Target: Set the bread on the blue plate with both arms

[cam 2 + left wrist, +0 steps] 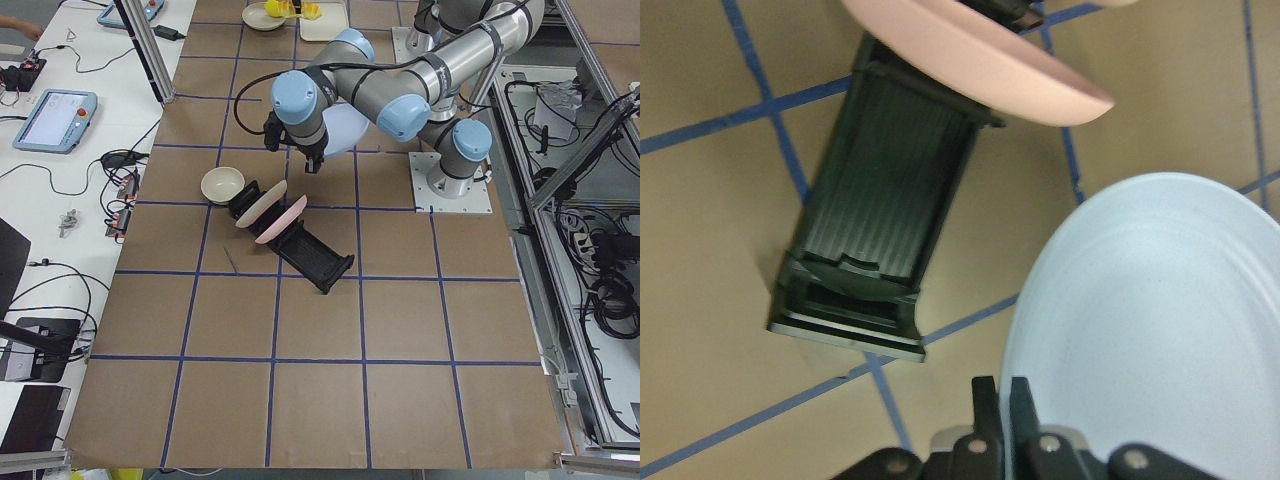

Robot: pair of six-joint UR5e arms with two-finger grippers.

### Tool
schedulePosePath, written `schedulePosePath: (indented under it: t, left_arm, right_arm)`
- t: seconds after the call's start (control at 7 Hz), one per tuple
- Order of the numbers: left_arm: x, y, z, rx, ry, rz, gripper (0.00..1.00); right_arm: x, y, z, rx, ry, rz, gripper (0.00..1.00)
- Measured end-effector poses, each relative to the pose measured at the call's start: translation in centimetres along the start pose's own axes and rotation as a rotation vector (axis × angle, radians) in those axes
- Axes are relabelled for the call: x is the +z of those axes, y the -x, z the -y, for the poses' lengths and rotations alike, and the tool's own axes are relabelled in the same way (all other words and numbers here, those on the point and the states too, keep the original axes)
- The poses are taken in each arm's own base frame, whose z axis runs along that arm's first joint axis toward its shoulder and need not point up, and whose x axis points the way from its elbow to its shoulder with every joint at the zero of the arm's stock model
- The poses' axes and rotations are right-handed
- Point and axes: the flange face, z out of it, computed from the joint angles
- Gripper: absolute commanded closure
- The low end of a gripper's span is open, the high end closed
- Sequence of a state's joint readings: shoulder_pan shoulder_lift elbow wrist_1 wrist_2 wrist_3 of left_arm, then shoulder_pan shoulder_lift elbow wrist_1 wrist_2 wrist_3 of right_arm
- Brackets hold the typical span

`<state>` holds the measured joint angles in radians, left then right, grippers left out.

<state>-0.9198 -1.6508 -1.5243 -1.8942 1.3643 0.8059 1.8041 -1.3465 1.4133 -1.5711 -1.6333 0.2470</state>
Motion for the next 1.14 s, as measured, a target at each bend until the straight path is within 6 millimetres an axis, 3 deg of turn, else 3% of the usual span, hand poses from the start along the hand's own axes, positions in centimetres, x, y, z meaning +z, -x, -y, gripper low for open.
schedulePosePath:
  t: [0.29, 0.57, 0.86, 1.14]
  left_arm:
    - [5.8, -7.8, 2.6, -0.042, -0.034, -0.005, 0.99]
    - [14.1, -14.1, 5.2, -0.106, -0.113, -0.009, 0.99]
    - [21.6, -21.9, 6.6, -0.193, -0.217, -0.002, 0.99]
    - [25.9, -27.2, 6.9, -0.299, -0.258, 0.018, 0.98]
  right_arm:
    - [0.2, -0.5, 0.6, 0.003, 0.0, -0.002, 0.86]
    - [0.5, -1.0, 1.1, -0.001, 0.002, -0.002, 0.85]
    - [0.6, -1.2, 1.3, -0.002, 0.004, -0.007, 0.85]
    - [0.8, -1.5, 1.4, 0.001, 0.006, -0.014, 0.85]
